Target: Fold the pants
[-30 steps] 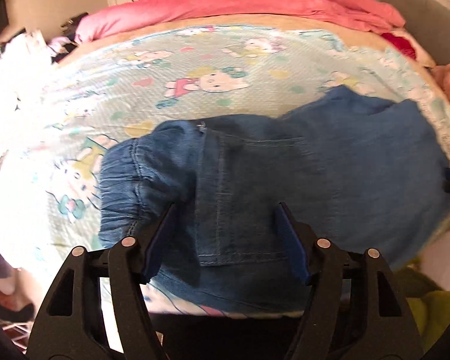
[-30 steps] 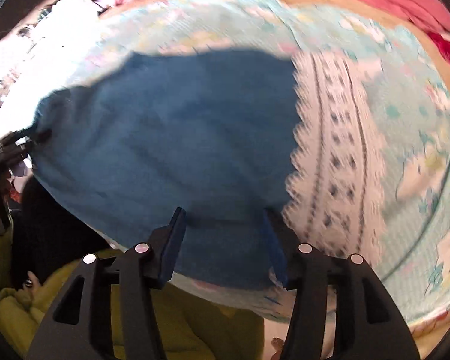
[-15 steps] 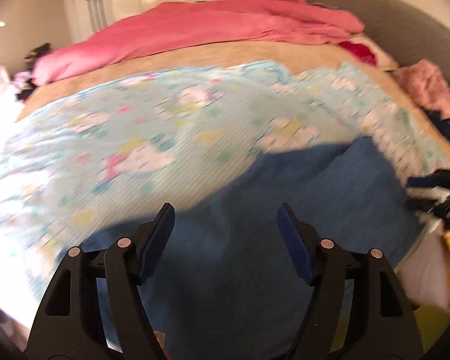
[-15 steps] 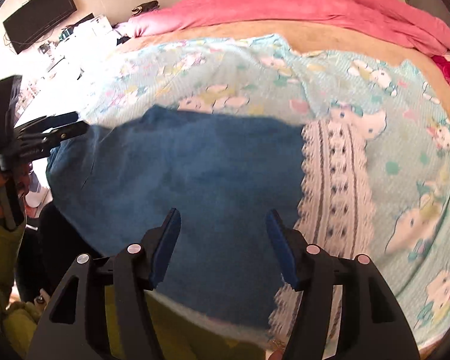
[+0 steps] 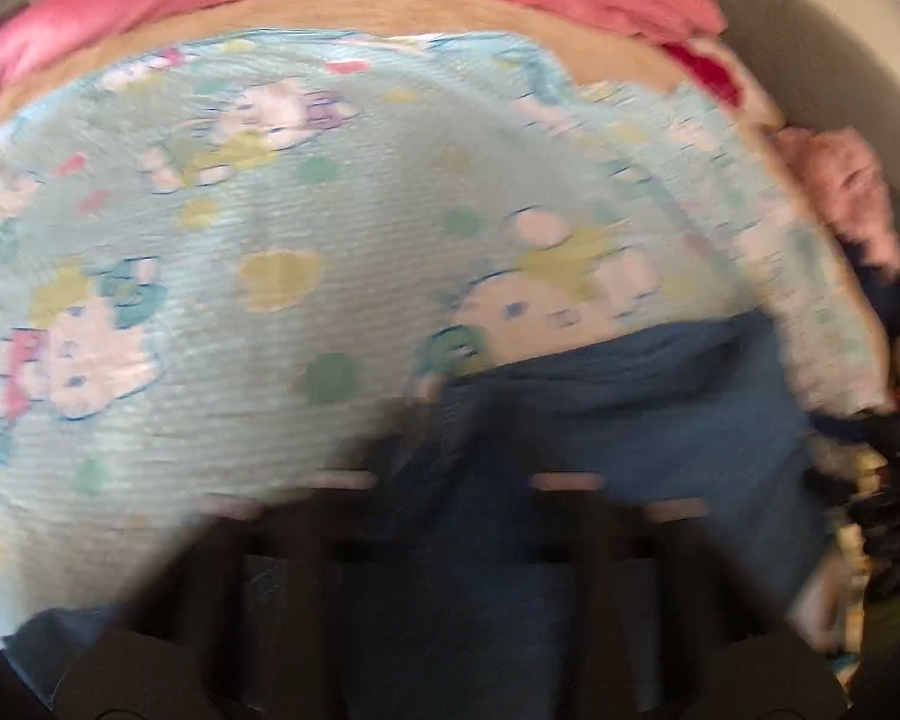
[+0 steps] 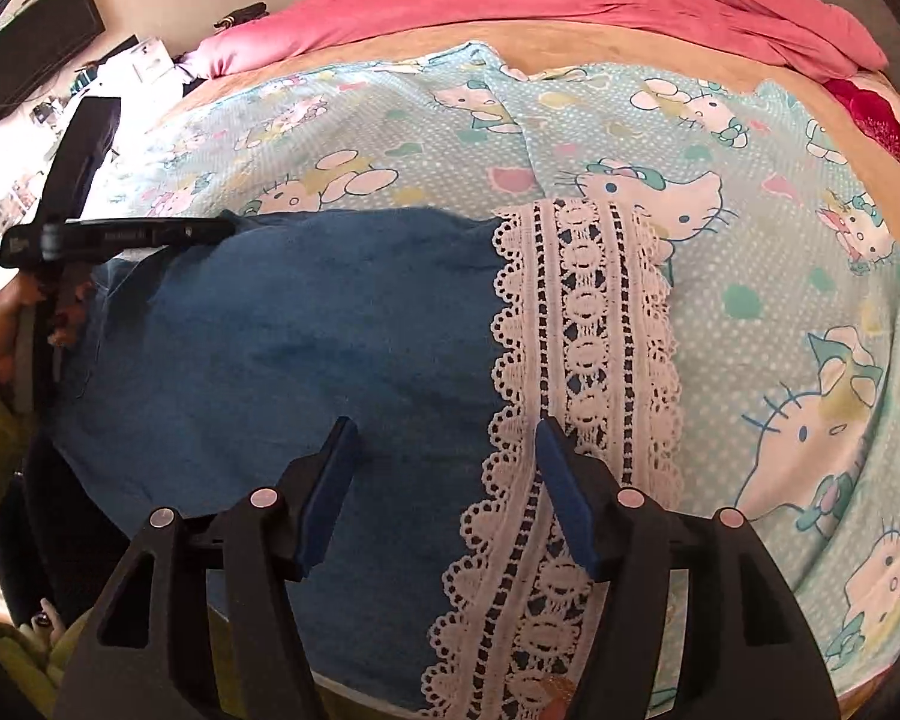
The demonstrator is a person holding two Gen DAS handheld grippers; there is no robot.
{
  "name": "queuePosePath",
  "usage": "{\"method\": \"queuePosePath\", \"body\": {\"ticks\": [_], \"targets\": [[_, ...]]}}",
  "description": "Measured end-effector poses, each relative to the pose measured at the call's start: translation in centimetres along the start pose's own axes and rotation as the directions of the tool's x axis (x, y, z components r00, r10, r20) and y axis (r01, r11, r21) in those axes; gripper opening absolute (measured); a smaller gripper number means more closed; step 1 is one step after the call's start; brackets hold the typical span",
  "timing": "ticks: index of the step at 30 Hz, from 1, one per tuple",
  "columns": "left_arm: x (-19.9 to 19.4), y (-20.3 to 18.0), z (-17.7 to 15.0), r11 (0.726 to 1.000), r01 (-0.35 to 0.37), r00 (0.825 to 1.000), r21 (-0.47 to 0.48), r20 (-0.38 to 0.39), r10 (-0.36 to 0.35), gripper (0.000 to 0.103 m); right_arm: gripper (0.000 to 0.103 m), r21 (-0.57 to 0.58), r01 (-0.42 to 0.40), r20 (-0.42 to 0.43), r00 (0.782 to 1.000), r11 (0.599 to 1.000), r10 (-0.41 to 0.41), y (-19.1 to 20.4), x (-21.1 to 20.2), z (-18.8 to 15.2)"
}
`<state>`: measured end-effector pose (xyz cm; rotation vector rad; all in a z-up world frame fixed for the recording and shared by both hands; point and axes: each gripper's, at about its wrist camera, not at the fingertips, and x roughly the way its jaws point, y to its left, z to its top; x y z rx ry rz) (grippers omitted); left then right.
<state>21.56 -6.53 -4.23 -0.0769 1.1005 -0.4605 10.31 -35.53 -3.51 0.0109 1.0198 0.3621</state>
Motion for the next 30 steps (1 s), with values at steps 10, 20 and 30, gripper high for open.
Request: {"method": "queuePosePath", "body": {"ticks": [10,20,30], "targets": [[0.1,0.5,-0.7,0.999,-0.029,0.998,-0.016,0.046,0.03,0.003,0.06,0.117,-0.103,0.118,0.989,0.988,0.09,-2.8,-3.0,2.4],[0.1,0.9,-1.3,0.998,-0.023,0.998,-0.05,0.052,0.025,0.014,0.048,0.211,-0.069,0.022,0.998,0.975,0.065,-6.9,3.1,6.3],[-1.7,-0.9,0.2,0.998,-0.052,0.989,-0.027,0.134,0.055,0.001,0.018,0.15,-0.164,0.233,0.964,0.975,0.127,-6.9,-1.4,6.0]]}}
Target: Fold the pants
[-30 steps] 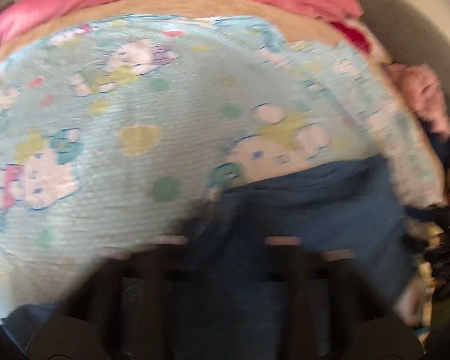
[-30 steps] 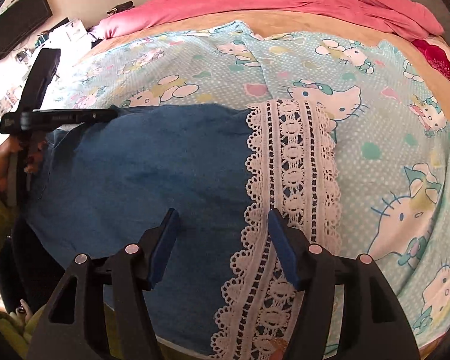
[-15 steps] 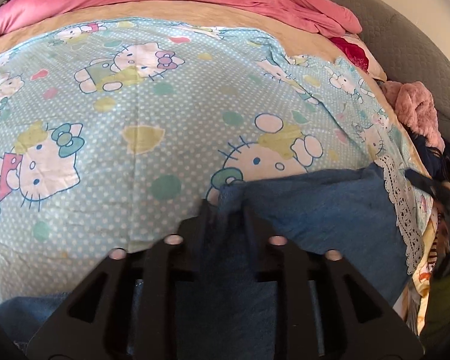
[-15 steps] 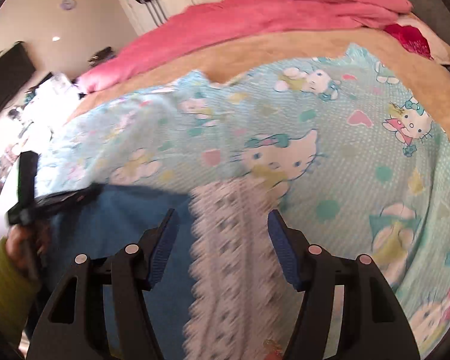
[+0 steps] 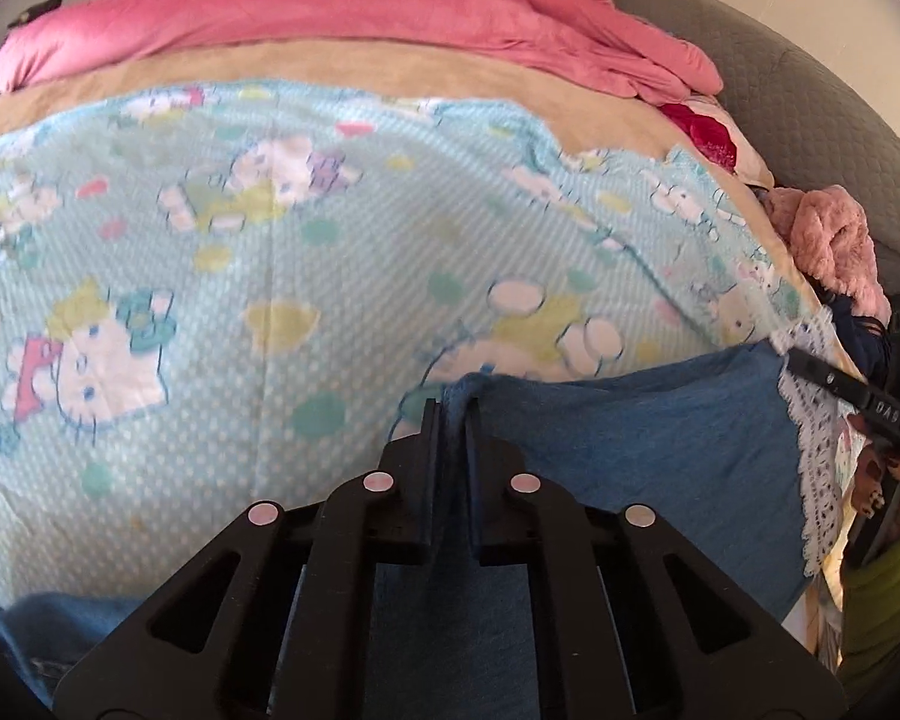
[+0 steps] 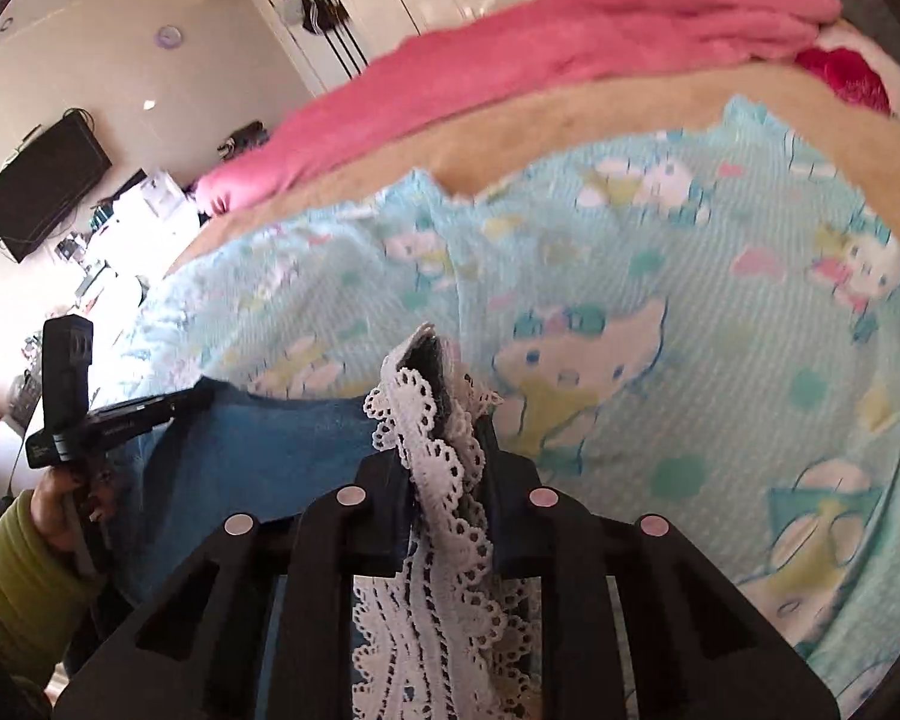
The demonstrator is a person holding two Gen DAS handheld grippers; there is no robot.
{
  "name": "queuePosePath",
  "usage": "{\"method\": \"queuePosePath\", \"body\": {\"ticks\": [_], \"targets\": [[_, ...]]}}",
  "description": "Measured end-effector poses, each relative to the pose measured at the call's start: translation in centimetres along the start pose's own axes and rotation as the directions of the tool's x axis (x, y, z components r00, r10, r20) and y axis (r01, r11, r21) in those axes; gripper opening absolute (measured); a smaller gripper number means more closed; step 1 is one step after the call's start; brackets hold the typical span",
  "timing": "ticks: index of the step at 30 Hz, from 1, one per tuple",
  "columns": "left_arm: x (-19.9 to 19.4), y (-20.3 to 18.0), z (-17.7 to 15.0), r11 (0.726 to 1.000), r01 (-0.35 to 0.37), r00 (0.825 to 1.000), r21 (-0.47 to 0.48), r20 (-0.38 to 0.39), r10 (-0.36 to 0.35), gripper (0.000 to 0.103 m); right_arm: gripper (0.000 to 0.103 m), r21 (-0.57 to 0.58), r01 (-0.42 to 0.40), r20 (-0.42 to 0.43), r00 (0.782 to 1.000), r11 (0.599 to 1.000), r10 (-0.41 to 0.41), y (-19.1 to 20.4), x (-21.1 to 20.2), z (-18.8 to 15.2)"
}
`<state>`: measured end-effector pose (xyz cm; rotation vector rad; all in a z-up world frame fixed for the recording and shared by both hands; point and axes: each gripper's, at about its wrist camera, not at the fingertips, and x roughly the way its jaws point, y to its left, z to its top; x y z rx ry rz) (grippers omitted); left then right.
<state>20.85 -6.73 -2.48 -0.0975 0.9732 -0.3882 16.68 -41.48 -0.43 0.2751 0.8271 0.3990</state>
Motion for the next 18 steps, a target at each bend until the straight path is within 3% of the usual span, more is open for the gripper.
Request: {"method": "queuePosePath", "body": {"ticks": [3,6,9,10,11,15,18], "targets": [[0.4,-0.8,1.1,1.0,-0.022,1.0,0.013,0.005,0.022,0.001,0.018,-0.039,0.056,0.009,0.998,0.998,-0.056,0.0,0.8,1.5],[1.5,-1.1,1.6,0.998,-0.059,0.998,0.022,-0.012,0.059,0.001,0.019,-0.02,0.097,-0.048,0.994,0.995,-0.098,-1.0,3.1,2.4],[2.9,-0.7,1.2,0.995,-0.093,0.995,0.026,-0.037,0.094,0.001,0.029,-0.005,0.162,-0.125,0.979,0.987,-0.162,-2.1,5.4,1.9],[3.2,-0.5,0.8,0.996,-0.092,0.995,0.022,-0.04,0.093,0.001,0.035,0.001,0.179,-0.13,0.975,0.984,-0.177,-2.4,5.6,1.7],[3.3,-0.2,0.6,0.996,-0.083,0.996,0.016,-0.034,0.083,0.002,0.036,0.026,0.175,-0.129,0.977,0.984,-0.171,-2.9,5.5,1.6],[2.1,0.9,0.2,0.997,-0.074,0.997,-0.023,0.007,0.074,0.006,0.046,0.022,0.245,-0.056,0.968,0.969,-0.243,-2.6,3.1,1.7],[0.3,0.8,0.4,0.995,-0.099,0.993,-0.027,0.057,0.1,0.005,0.046,-0.058,0.275,0.051,0.961,0.96,-0.272,0.1,1.2,1.9]]}}
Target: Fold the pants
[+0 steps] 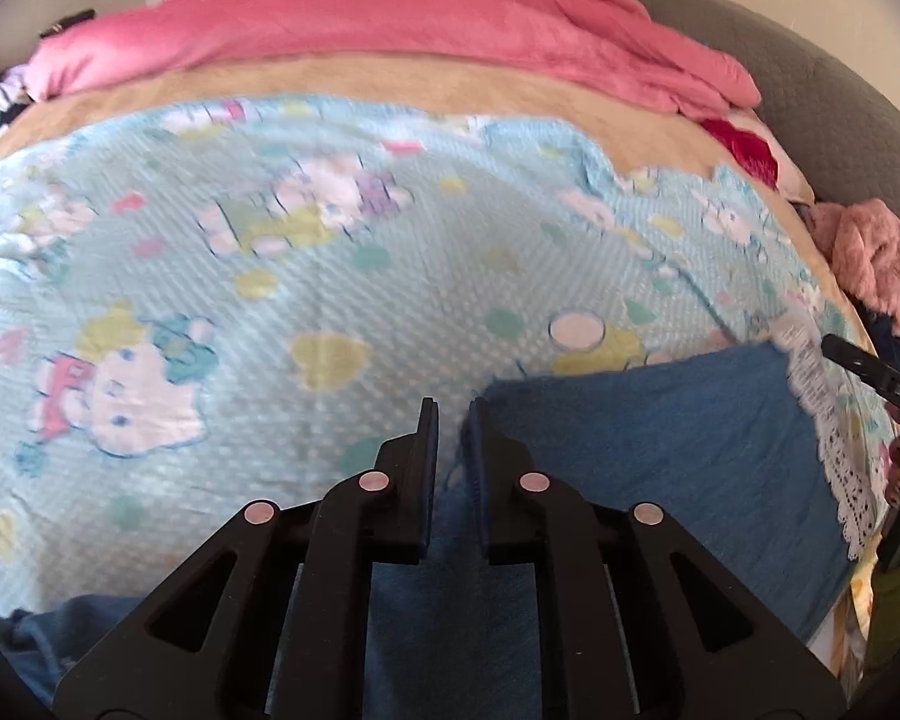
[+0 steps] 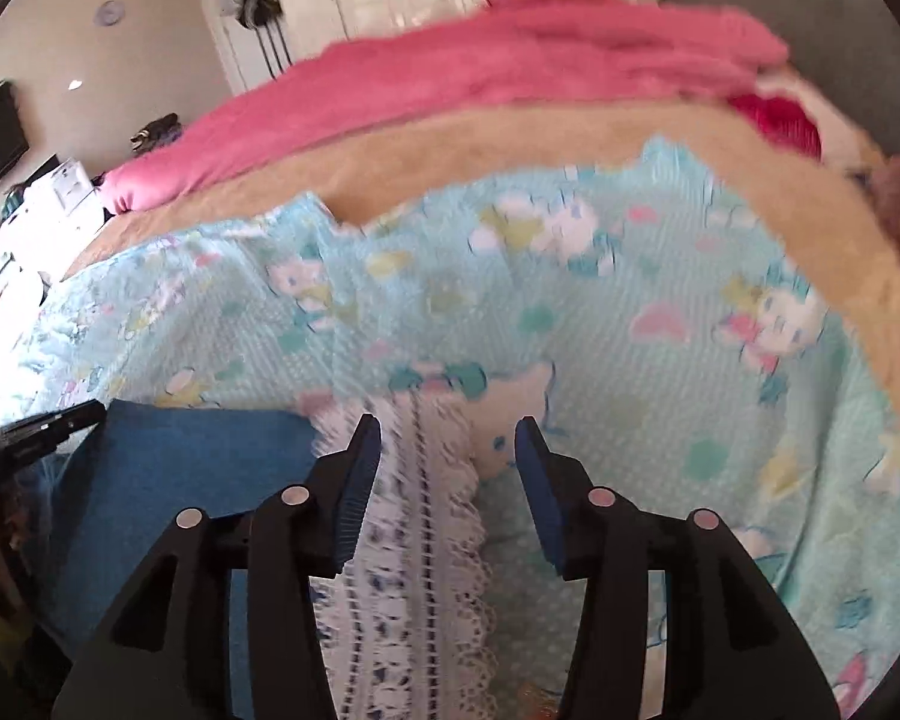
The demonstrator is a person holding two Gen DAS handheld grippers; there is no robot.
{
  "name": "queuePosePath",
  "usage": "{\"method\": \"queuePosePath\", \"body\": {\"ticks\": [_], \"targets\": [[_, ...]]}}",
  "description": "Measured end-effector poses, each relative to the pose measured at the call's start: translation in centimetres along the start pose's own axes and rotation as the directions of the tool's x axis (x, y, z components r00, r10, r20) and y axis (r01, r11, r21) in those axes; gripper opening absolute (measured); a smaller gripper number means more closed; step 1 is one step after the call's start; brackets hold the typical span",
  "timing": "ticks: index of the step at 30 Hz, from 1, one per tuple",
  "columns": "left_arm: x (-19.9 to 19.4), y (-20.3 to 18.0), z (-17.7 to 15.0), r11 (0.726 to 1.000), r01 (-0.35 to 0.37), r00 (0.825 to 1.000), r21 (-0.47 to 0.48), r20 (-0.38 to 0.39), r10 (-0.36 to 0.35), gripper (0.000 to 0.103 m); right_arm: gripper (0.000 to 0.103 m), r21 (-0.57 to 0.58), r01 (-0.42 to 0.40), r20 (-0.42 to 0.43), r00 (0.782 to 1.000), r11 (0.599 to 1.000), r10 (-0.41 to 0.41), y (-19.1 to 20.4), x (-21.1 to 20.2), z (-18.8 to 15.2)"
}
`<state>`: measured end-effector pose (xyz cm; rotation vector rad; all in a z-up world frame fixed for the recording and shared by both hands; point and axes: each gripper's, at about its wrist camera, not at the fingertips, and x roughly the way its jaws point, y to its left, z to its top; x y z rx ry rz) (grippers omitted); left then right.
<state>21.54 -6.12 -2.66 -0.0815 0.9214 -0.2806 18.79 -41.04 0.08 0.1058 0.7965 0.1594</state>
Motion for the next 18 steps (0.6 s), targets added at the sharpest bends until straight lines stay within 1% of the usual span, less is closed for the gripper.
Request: {"method": "queuePosePath", "body": {"ticks": [2,3,5,6,7,8,9,10,11,13,14,16,17,18], "targets": [[-1.0,-1.0,0.1,1.0,0.017,0.999,0.019,0.031,-0.017,0.005,0.046,-0.088,-0.042,0.018,0.999,0.995,0.044,2.7,-0.5,0.3],[-1.3,-1.8,0.1,0.999,0.034,0.999,0.036,0.033,-0.035,0.005,0.046,-0.127,-0.066,0.017,0.998,0.99,0.069,4.1,-0.4,0.3],[-1.1,-3.7,-0.1,0.995,0.052,0.999,0.084,0.009,-0.053,0.005,0.048,-0.166,-0.144,-0.021,0.99,0.976,0.142,6.1,0.6,0.6],[-0.6,-4.6,-0.4,0.992,0.047,0.999,0.113,-0.014,-0.046,0.006,0.048,-0.169,-0.175,-0.054,0.984,0.97,0.168,7.0,1.6,0.6],[0.0,-5.4,-0.8,0.99,0.032,0.999,0.14,-0.041,-0.026,0.009,0.048,-0.164,-0.18,-0.097,0.981,0.97,0.166,7.5,2.8,0.5],[0.6,-5.6,-1.2,0.988,0.014,0.998,0.153,-0.06,-0.005,0.018,0.048,-0.157,-0.148,-0.154,0.98,0.976,0.124,7.5,4.5,0.3],[1.3,-5.5,-1.7,0.988,-0.008,0.996,0.155,-0.083,0.021,0.023,0.048,-0.16,-0.108,-0.189,0.979,0.981,0.077,7.2,5.6,0.1],[1.9,-5.1,-2.2,0.989,-0.02,0.993,0.144,-0.111,0.036,0.026,0.045,-0.169,-0.065,-0.216,0.976,0.984,0.028,6.7,6.6,-0.2],[2.2,-4.2,-2.9,0.994,0.004,0.992,0.113,-0.124,0.011,0.026,0.043,-0.164,-0.073,-0.228,0.973,0.984,0.034,6.1,7.2,-0.6],[1.8,-3.1,-3.3,0.996,0.055,0.994,0.074,-0.098,-0.047,0.026,0.043,-0.147,-0.101,-0.214,0.975,0.984,0.068,5.6,7.4,-1.1],[1.6,-2.6,-3.5,0.996,0.07,0.993,0.063,-0.095,-0.064,0.026,0.043,-0.147,-0.105,-0.21,0.975,0.984,0.073,5.6,7.3,-1.2],[1.0,-2.0,-3.6,0.996,0.081,0.993,0.047,-0.095,-0.077,0.026,0.046,-0.131,-0.131,-0.209,0.973,0.983,0.101,5.5,6.4,-1.1],[0.2,-1.8,-3.6,0.996,0.077,0.994,0.04,-0.087,-0.073,0.03,0.048,-0.118,-0.141,-0.197,0.973,0.983,0.116,5.3,5.5,-1.1],[-0.7,-1.4,-3.7,0.997,0.067,0.995,0.034,-0.074,-0.064,0.035,0.056,-0.104,-0.156,-0.164,0.977,0.982,0.138,5.1,4.0,-1.1]]}}
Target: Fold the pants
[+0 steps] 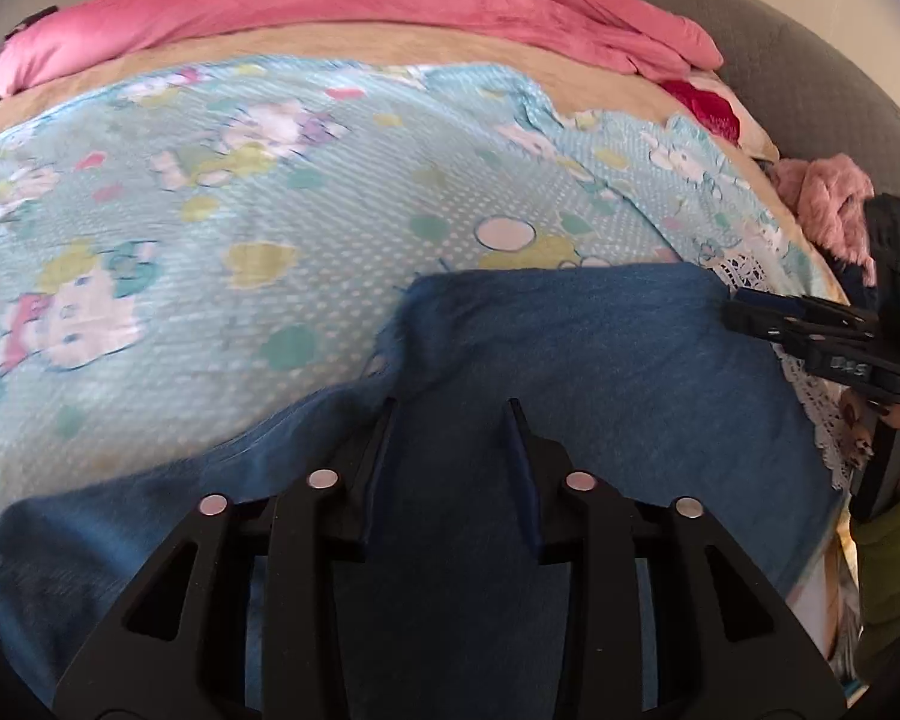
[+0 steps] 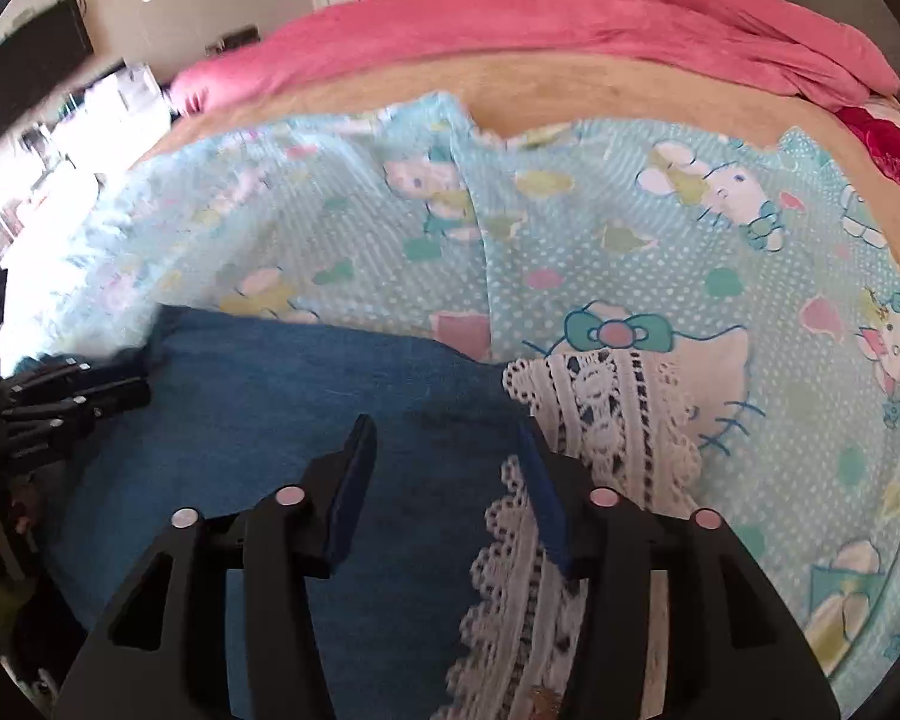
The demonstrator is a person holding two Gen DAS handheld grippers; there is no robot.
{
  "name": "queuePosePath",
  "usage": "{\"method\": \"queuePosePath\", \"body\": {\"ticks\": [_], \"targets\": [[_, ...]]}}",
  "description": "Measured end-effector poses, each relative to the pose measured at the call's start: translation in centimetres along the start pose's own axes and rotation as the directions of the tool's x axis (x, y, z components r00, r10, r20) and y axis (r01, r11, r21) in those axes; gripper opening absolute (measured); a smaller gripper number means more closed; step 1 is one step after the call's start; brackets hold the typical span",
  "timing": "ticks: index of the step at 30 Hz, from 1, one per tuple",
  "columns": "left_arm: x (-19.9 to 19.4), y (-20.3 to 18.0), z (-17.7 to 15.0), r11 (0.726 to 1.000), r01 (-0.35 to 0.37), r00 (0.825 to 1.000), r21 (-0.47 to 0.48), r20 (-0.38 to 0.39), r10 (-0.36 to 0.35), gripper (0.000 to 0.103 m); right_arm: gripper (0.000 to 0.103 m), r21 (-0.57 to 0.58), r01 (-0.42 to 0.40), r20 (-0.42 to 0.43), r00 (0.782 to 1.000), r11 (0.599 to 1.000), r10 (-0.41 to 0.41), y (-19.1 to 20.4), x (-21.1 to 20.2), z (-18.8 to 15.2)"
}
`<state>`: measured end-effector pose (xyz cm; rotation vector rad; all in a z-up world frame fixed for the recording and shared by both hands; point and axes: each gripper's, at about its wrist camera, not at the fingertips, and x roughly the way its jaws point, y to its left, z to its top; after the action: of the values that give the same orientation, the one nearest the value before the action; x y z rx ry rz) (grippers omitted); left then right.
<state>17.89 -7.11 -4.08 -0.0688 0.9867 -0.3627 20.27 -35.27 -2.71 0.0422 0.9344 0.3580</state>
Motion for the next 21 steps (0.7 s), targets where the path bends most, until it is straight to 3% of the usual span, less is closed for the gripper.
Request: {"method": "queuePosePath", "body": {"ticks": [1,3,8,10,12,15,17,18,21], "targets": [[-0.8,0.3,-0.2,1.0,-0.005,1.0,-0.005,0.014,0.005,0.041,0.06,0.002,-0.008,0.026,1.0,1.0,0.008,-0.1,-1.3,-0.3],[-2.6,1.1,-0.9,1.0,-0.02,0.999,-0.009,0.042,0.021,0.043,0.06,-0.009,-0.002,0.067,0.998,1.0,0.003,-0.2,-4.0,-1.2],[-6.2,3.4,-3.7,0.989,-0.14,0.99,-0.044,0.019,0.141,0.052,0.061,-0.015,0.031,0.063,0.998,0.999,-0.03,-0.5,-8.1,-4.4],[-6.9,3.7,-5.0,0.984,-0.172,0.985,-0.042,0.001,0.172,0.054,0.061,-0.038,0.033,0.035,0.999,0.999,-0.032,0.2,-8.7,-5.8],[-7.3,4.2,-6.5,0.977,-0.213,0.977,-0.026,-0.009,0.213,0.064,0.061,-0.074,0.038,-0.003,0.999,0.997,-0.038,1.4,-8.4,-6.9],[-7.6,5.0,-8.3,0.961,-0.275,0.961,-0.014,-0.01,0.275,0.068,0.072,-0.14,0.094,-0.077,0.991,0.986,-0.105,2.9,-7.1,-8.2],[-7.9,5.5,-9.2,0.957,-0.291,0.957,-0.013,-0.009,0.291,0.068,0.072,-0.171,0.199,-0.147,0.963,0.965,-0.225,3.0,-5.6,-9.1],[-8.0,5.7,-9.5,0.955,-0.296,0.955,-0.015,-0.01,0.296,0.068,0.075,-0.195,0.265,-0.175,0.938,0.944,-0.299,2.6,-4.9,-10.0],[-8.5,5.9,-10.2,0.957,-0.291,0.957,-0.012,-0.007,0.291,0.068,0.075,-0.041,0.213,-0.194,0.957,0.976,-0.217,0.6,-5.3,-11.2]]}}
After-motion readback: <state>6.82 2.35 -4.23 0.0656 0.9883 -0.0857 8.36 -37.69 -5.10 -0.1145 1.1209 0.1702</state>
